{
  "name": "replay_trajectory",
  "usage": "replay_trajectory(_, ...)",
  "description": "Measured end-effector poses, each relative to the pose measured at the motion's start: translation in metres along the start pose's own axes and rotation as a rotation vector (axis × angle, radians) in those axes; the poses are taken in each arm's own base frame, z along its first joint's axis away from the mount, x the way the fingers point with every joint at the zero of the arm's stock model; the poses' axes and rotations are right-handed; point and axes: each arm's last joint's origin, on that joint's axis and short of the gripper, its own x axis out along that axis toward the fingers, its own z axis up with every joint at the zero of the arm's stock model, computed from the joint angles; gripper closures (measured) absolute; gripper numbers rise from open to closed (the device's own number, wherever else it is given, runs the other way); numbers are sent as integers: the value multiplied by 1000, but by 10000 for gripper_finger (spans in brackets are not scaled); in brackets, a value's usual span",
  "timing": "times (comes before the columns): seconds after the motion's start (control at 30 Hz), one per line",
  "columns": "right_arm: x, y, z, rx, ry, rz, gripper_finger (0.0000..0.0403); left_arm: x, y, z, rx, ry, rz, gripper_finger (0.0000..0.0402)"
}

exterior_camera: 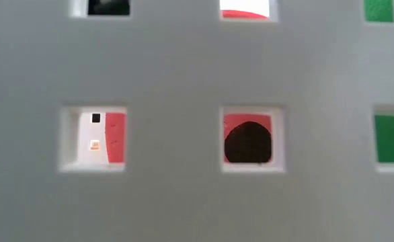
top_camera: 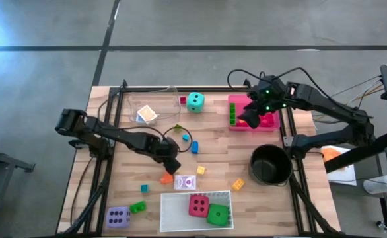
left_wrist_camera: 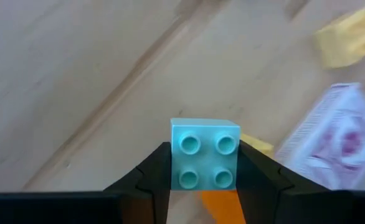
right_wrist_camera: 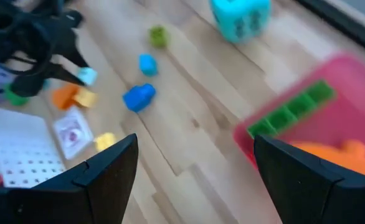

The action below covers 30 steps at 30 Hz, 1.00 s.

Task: Pick & Place Toys
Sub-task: Put the light blue game piece into the red bin

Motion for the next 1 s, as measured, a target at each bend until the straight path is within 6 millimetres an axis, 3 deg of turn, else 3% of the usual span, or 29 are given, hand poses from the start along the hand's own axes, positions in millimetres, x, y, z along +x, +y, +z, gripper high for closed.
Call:
replay_trajectory(0.23,-16,35,14,-271,-168,143,92,-38,-8,10,-37,-186,-158,266)
replay_trajectory(0.67,-20,87,17,-651,-508,320,92,-127,-35,41,-101,-750,-740,266)
replay_trajectory(0.83,-19,106,17,-738,-646,279,92,-145,-40,48,-118,-878,-909,266)
replay_trajectory(1.0,-1,125,18,-793,-698,282,92,-154,-39,54,-169,-923,-989,266)
